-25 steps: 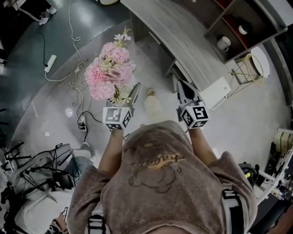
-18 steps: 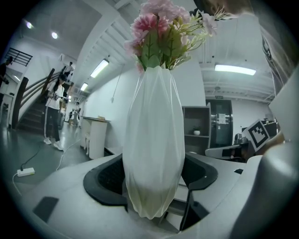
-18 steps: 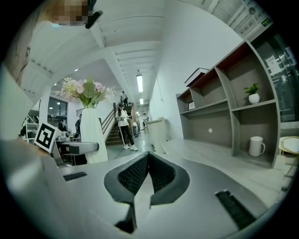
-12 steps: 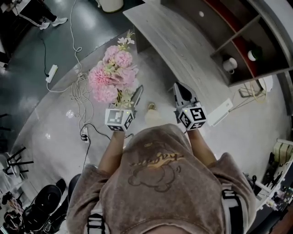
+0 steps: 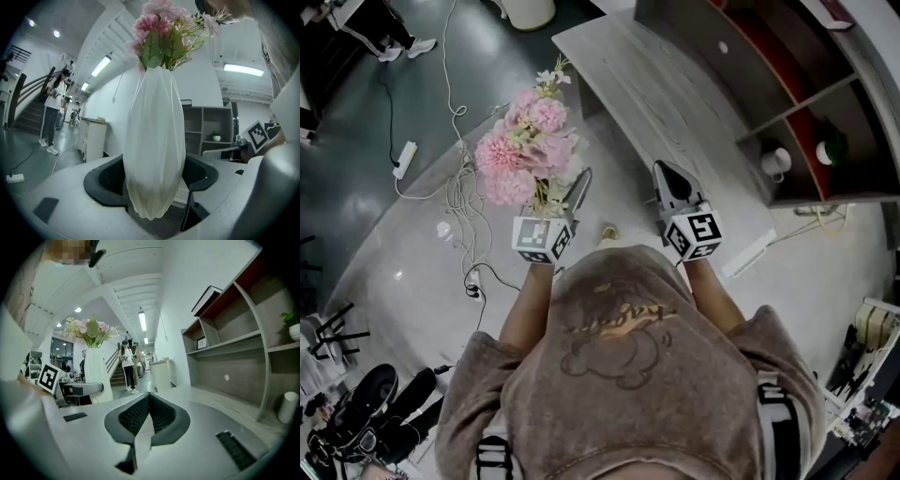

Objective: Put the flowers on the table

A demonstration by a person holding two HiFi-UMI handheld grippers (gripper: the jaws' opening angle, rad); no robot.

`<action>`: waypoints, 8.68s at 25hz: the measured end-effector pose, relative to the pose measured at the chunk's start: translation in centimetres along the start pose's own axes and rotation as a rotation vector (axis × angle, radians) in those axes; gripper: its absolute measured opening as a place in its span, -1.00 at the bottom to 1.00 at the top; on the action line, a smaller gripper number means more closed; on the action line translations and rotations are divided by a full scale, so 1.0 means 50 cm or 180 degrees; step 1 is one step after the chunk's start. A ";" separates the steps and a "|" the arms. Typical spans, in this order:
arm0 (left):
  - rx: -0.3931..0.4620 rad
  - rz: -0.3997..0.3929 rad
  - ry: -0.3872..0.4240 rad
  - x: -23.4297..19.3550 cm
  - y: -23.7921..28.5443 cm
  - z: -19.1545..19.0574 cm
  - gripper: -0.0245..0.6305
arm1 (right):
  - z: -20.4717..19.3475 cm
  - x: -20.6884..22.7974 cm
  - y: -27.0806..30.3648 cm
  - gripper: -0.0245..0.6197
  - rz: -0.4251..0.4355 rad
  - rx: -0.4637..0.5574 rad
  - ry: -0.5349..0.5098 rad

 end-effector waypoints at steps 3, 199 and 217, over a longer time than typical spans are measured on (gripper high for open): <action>0.0085 -0.0010 0.0008 -0.007 0.021 -0.001 0.19 | 0.000 0.016 0.019 -0.94 0.0032 0.0024 -0.0039; -0.0433 -0.0454 -0.0096 -0.309 0.511 0.144 -0.87 | 0.061 0.267 0.448 -0.94 -0.0622 0.0004 0.0233; -0.0412 -0.0323 -0.0209 -0.320 0.515 0.140 -0.87 | 0.061 0.266 0.455 -0.94 -0.0584 -0.0040 0.0224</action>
Point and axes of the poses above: the fingertips, and each gripper's own axes: y forward along the fingers, x to its right, z out of its top, the point moved 7 cm from there along -y, backward along the fingers, and after that the axes turned 9 degrees about -y, right-handed, at the moved point
